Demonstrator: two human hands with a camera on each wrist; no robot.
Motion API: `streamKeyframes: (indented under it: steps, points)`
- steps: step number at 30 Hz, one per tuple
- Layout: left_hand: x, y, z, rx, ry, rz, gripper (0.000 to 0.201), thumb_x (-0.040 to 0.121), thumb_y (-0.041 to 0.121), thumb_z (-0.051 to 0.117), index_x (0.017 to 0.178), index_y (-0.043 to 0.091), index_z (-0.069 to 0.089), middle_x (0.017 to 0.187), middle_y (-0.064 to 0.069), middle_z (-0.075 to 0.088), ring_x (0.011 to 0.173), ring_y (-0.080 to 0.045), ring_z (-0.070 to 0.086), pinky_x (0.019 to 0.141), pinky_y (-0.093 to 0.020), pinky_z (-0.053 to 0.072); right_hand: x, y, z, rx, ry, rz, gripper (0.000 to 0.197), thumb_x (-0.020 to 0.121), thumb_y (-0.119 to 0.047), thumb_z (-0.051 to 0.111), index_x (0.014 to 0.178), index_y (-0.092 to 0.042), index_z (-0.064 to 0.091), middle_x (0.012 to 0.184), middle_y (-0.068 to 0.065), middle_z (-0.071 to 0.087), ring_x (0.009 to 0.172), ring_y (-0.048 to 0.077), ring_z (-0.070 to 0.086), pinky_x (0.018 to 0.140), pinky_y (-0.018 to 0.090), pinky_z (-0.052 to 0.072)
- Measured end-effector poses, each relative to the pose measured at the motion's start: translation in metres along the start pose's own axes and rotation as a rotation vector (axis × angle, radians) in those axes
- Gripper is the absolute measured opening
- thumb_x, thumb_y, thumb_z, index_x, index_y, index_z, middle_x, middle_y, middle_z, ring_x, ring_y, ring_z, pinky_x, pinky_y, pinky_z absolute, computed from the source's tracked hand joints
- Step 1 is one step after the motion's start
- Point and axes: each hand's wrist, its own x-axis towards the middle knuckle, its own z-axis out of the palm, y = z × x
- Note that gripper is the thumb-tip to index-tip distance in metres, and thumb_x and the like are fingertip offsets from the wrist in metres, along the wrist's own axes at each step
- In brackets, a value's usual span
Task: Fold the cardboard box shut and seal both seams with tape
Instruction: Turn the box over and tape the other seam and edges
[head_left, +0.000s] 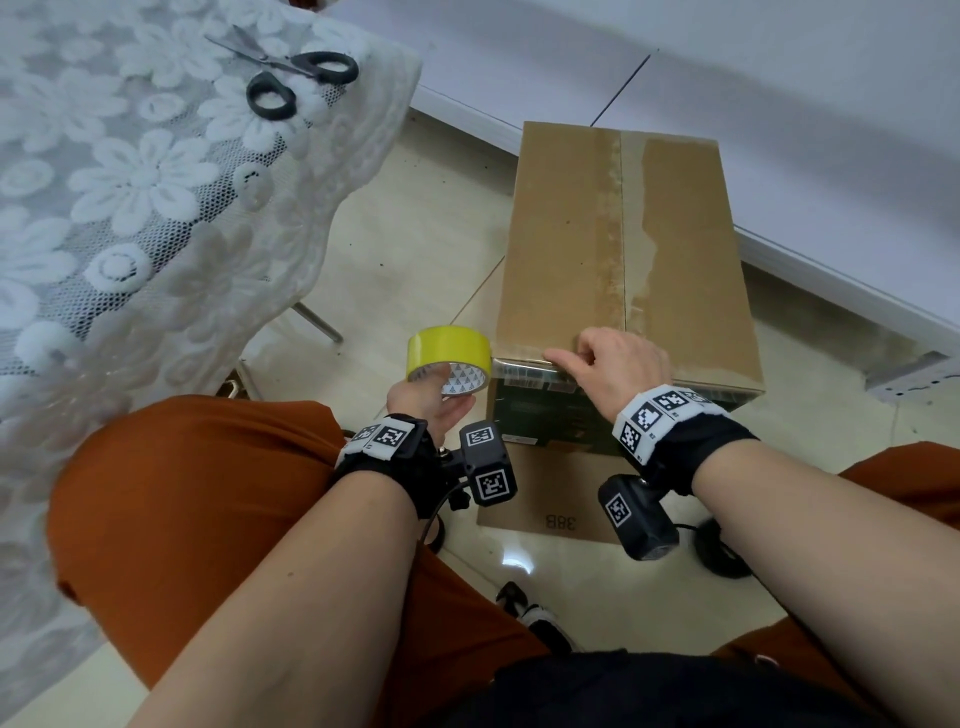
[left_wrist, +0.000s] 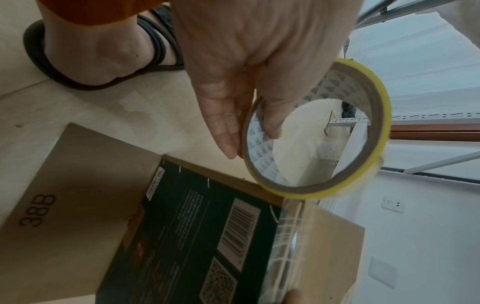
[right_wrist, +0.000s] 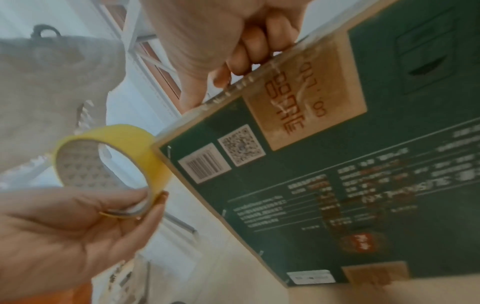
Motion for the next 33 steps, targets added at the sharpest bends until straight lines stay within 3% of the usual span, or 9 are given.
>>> streamKeyframes:
  steps: [5,11,13,15,18,20,22,26,33]
  points:
    - [0.002,0.000,0.001,-0.028,0.013,-0.012,0.039,0.090,0.006,0.063,0.124,-0.007,0.047,0.104,-0.025,0.059,0.075,-0.035,0.063,0.066,-0.037,0.053,0.016,-0.033,-0.003,0.037,-0.045,-0.113,0.045,0.087,-0.060,0.049,0.061,-0.024,0.042,0.065,-0.007,0.049,0.065,0.014,0.051,0.062,0.027,0.046]
    - [-0.004,0.001,0.001,-0.023,-0.107,-0.057,0.037,0.091,0.004,0.061,0.123,-0.008,0.046,0.111,-0.030,0.059,0.077,-0.037,0.065,0.055,-0.037,0.056,0.026,-0.043,-0.009,0.101,-0.144,-0.083,0.038,0.086,-0.055,0.057,0.067,-0.021,0.054,0.066,-0.007,0.054,0.068,0.016,0.056,0.065,0.031,0.048]
    - [-0.004,0.002,0.003,-0.024,-0.138,-0.068,0.042,0.090,0.002,0.061,0.125,-0.012,0.044,0.112,-0.033,0.058,0.076,-0.036,0.065,0.048,-0.035,0.057,0.031,-0.049,-0.010,0.170,-0.140,-0.111,0.029,0.085,-0.047,0.062,0.076,-0.020,0.056,0.069,-0.009,0.054,0.071,0.015,0.056,0.065,0.031,0.047]
    - [-0.004,0.002,0.004,-0.027,-0.149,-0.067,0.044,0.089,0.000,0.061,0.127,-0.013,0.042,0.113,-0.033,0.057,0.078,-0.036,0.064,0.053,-0.034,0.057,0.035,-0.054,-0.010,0.248,-0.149,-0.152,0.018,0.086,-0.036,0.065,0.095,-0.022,0.056,0.070,-0.014,0.047,0.074,0.014,0.053,0.066,0.029,0.043]
    - [-0.002,0.003,0.003,-0.053,-0.142,-0.046,0.044,0.089,-0.006,0.058,0.129,-0.014,0.042,0.114,-0.033,0.056,0.078,-0.035,0.063,0.058,-0.036,0.058,0.041,-0.057,-0.012,0.296,-0.270,-0.177,0.037,0.087,-0.031,0.065,0.123,-0.024,0.056,0.086,-0.016,0.055,0.087,0.014,0.055,0.075,0.028,0.043]
    - [-0.002,0.003,0.004,-0.063,-0.146,-0.040,0.039,0.089,-0.008,0.055,0.126,-0.015,0.044,0.117,-0.033,0.056,0.076,-0.035,0.063,0.058,-0.037,0.058,0.044,-0.056,-0.016,0.240,-0.324,-0.197,0.036,0.088,-0.033,0.063,0.123,-0.024,0.059,0.111,-0.005,0.063,0.101,0.016,0.057,0.080,0.026,0.041]
    - [-0.002,0.005,0.006,-0.063,-0.150,-0.029,0.032,0.090,-0.009,0.053,0.121,-0.015,0.048,0.120,-0.033,0.056,0.075,-0.034,0.063,0.062,-0.037,0.057,0.046,-0.055,-0.016,0.240,-0.354,-0.197,0.032,0.088,-0.033,0.064,0.118,-0.023,0.061,0.119,-0.001,0.061,0.105,0.016,0.056,0.081,0.025,0.040]
    - [0.000,0.006,0.003,-0.035,-0.105,0.035,0.034,0.088,-0.011,0.055,0.120,-0.017,0.051,0.115,-0.032,0.059,0.073,-0.034,0.065,0.048,-0.031,0.057,0.045,-0.060,-0.018,0.249,-0.382,-0.179,0.028,0.087,-0.032,0.064,0.113,-0.022,0.061,0.121,0.000,0.060,0.109,0.020,0.056,0.087,0.029,0.042]
    - [0.001,0.006,-0.002,-0.054,-0.053,0.041,0.037,0.087,-0.008,0.059,0.122,-0.016,0.050,0.116,-0.034,0.059,0.075,-0.037,0.065,0.045,-0.033,0.055,0.042,-0.058,-0.016,0.255,-0.371,-0.173,0.024,0.088,-0.030,0.064,0.110,-0.022,0.062,0.114,0.000,0.061,0.097,0.017,0.054,0.079,0.025,0.038]
